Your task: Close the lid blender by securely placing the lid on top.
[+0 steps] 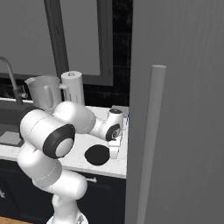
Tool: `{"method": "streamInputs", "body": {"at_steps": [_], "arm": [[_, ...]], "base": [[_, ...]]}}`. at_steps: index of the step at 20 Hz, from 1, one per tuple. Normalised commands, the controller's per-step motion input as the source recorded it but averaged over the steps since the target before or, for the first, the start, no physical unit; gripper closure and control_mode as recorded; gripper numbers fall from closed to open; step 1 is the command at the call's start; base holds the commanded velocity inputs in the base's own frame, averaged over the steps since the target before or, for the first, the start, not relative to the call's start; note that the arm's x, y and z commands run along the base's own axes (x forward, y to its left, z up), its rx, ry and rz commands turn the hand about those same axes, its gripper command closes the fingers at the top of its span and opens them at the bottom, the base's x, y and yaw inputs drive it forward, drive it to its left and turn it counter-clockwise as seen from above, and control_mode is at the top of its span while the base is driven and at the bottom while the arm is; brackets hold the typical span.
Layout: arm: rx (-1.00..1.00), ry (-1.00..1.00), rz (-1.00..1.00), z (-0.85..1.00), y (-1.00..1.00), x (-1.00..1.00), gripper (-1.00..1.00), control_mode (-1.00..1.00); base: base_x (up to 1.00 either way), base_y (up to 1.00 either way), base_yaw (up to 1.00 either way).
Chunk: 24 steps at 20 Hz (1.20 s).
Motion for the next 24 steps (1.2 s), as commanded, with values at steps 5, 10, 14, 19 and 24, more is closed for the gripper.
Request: {"method": "streamInputs", "body": {"at_steps": [5,10,14,19,24], "arm": [[0.00,0.00,-0.06,0.38,0.03,-0.08,1.00,-1.00],[0.00,-0.04,-0.13,0.67,0.10,-0.05,1.00,-1.00],[0.00,-0.07,-0.13,0.72,0.20,-0.10,1.00,-1.00],[0.01,-0.09,-0.13,0.75,0.25,-0.16,1.00,-1.00],[0.00,-0.11,-0.15,0.74,0.27,-0.24,1.00,-1.00]], "base": [[0.00,0.00,0.00],[0.00,0.00,0.00],[0.00,0.00,0.00],[0.00,0.00,0.00],[0.00,0.00,0.00]]}}
